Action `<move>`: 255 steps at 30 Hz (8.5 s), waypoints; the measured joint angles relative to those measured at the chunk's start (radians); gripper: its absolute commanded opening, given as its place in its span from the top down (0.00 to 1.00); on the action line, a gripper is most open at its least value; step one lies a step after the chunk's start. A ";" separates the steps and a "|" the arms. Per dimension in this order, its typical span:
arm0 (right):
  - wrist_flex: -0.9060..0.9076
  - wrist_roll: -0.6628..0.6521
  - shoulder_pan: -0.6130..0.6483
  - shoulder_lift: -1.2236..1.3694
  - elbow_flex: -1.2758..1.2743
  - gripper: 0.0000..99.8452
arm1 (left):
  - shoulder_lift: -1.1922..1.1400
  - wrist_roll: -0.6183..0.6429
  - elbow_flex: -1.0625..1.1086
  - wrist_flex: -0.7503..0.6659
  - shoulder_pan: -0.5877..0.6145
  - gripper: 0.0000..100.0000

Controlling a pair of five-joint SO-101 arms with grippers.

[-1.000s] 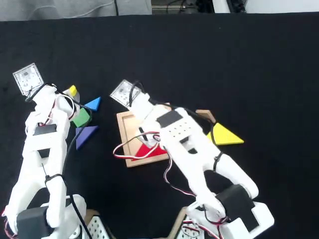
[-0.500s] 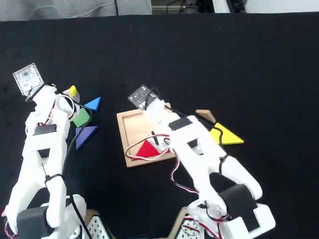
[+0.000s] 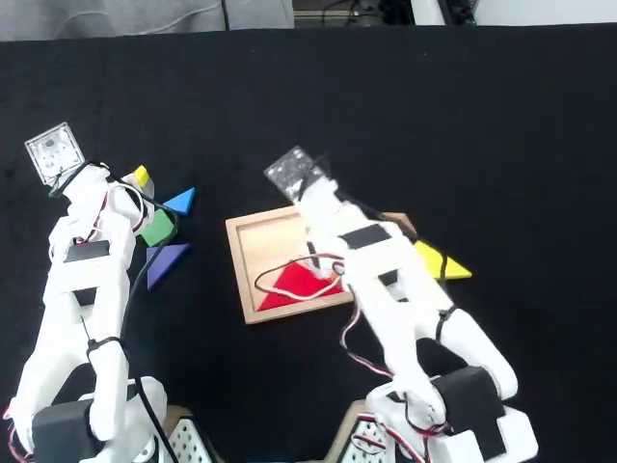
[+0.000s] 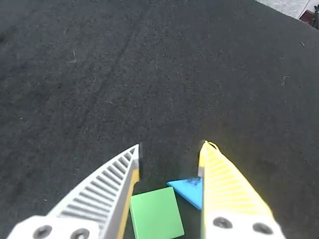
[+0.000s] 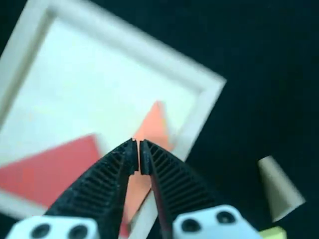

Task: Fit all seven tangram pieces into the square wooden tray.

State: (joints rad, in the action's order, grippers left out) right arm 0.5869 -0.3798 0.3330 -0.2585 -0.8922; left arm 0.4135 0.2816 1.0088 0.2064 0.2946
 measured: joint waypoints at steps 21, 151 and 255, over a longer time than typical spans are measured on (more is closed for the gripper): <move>0.150 0.000 0.002 0.341 0.315 0.99 | 0.000 0.000 0.000 0.000 0.000 0.80; -0.107 0.307 -0.428 -1.461 -0.766 0.99 | 0.005 -0.074 0.046 -0.048 -0.071 0.80; -0.006 0.233 -0.354 -1.542 -0.789 0.99 | 0.005 -0.074 0.046 -0.048 -0.071 0.81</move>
State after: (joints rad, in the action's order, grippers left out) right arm 0.5808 -0.1465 -0.0215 -1.8006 -1.6809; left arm 0.4181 0.2079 1.0549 0.1588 0.2240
